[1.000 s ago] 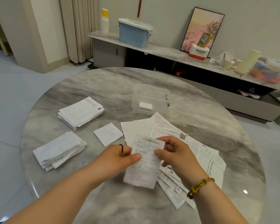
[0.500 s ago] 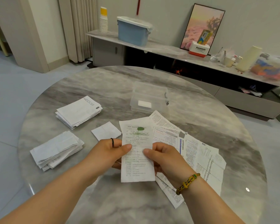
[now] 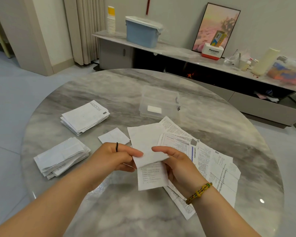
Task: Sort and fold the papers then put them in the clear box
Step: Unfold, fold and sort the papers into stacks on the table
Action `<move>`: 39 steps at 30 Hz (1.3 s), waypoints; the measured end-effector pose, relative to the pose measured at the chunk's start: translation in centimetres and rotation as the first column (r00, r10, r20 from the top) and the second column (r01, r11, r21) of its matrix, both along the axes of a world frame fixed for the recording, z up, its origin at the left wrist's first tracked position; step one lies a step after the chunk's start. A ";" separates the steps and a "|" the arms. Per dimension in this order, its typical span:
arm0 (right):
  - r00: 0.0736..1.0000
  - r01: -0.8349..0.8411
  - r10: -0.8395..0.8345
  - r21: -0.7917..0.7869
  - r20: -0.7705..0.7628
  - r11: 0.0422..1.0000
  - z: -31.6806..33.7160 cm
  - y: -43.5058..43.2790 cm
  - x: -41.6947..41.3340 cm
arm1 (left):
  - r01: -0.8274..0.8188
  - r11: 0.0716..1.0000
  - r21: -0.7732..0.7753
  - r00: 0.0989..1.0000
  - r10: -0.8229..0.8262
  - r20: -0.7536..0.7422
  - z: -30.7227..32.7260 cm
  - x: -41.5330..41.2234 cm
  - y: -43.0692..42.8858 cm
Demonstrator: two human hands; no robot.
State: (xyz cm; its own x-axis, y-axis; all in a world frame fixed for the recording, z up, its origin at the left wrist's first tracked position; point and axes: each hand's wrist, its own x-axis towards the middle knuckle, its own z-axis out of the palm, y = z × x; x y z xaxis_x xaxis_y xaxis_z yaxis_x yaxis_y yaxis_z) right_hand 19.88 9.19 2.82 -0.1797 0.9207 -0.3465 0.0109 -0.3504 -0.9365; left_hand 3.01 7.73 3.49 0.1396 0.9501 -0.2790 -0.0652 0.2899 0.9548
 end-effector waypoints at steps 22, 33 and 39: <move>0.922 0.138 -0.182 0.150 0.340 0.979 -1.9 2.6 -1.3 | 0.255 0.958 0.129 0.483 -0.011 -0.876 -3.0 -2.6 -0.1; 0.844 -0.028 -0.081 0.194 0.530 0.981 -3.7 8.6 -8.0 | 0.479 0.867 -0.139 0.085 -0.203 -0.975 -4.1 -5.2 -0.7; 0.665 -0.190 -0.011 0.184 0.747 0.964 -4.5 8.7 -9.4 | 0.496 0.858 -0.132 0.073 -0.192 -0.979 -4.6 -5.4 -0.4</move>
State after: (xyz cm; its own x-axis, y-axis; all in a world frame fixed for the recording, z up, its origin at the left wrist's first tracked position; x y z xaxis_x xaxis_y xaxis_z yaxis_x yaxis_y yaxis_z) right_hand 10.44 17.88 -1.65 -0.0438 0.9815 -0.1865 0.7504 -0.0910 -0.6547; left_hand -2.38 7.37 -1.11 0.2407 0.9212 -0.3058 0.9650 -0.1933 0.1771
